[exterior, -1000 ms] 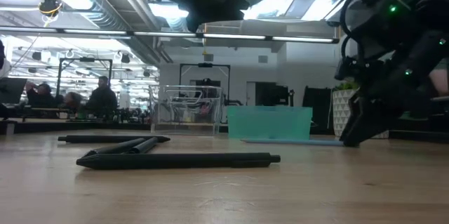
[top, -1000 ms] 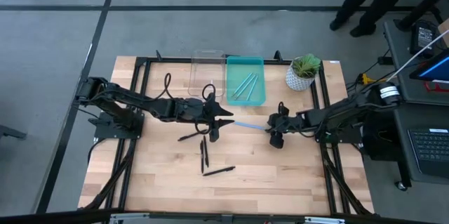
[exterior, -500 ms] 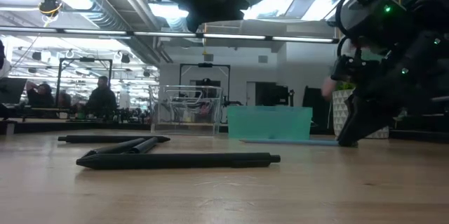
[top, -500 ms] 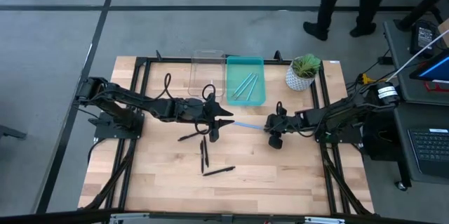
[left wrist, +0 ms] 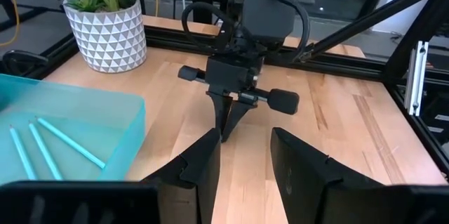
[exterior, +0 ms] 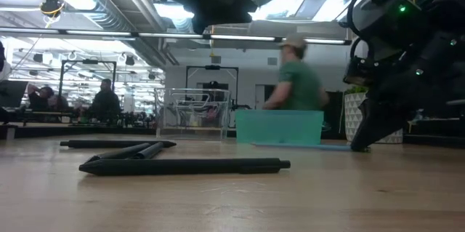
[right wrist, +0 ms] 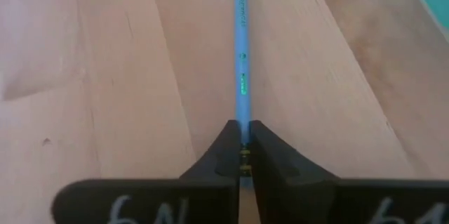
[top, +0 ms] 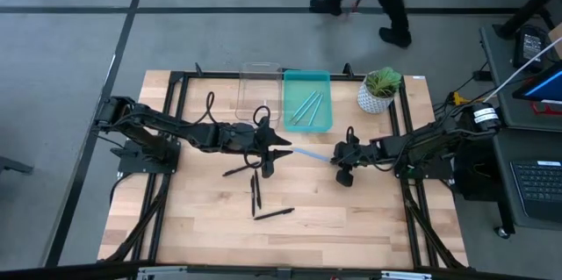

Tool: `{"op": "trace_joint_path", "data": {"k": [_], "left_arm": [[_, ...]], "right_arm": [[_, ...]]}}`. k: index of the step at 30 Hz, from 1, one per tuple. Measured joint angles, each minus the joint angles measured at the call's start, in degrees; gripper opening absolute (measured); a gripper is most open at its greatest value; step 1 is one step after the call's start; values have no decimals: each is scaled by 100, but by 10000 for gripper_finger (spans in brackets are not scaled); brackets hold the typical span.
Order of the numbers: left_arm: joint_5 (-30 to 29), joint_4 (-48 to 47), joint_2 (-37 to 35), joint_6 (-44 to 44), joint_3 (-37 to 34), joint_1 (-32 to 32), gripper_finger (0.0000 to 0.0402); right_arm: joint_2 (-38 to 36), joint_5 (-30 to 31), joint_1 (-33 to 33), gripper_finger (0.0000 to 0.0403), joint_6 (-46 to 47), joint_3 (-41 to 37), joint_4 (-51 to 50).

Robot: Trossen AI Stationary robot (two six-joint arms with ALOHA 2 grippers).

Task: Sort pens & pencils
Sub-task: Put the blue pencil into the light blue bin

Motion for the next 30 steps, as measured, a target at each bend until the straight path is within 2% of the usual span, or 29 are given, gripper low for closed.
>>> {"op": "trace_joint_path", "data": {"k": [7,17,20,24,30], "left_arm": [[0,-5,0,-2,-2,0,121],[-1,-21,0,-2,-4,0,121],[0,-23,0,0,-4,0,121],[30,-32,0,-2,-4,0,121],[273,-92,0,-47,-4,-2,121]], "right_arm": [[-541,-468,24,1,-322,-31,65],[-844,-331,83,2,-204,-24,-33],[-849,-708,120,12,-249,-22,171],[-853,-1115,432,4,-727,-13,647],[-691,-1405,1071,7,-254,-10,724]]}}
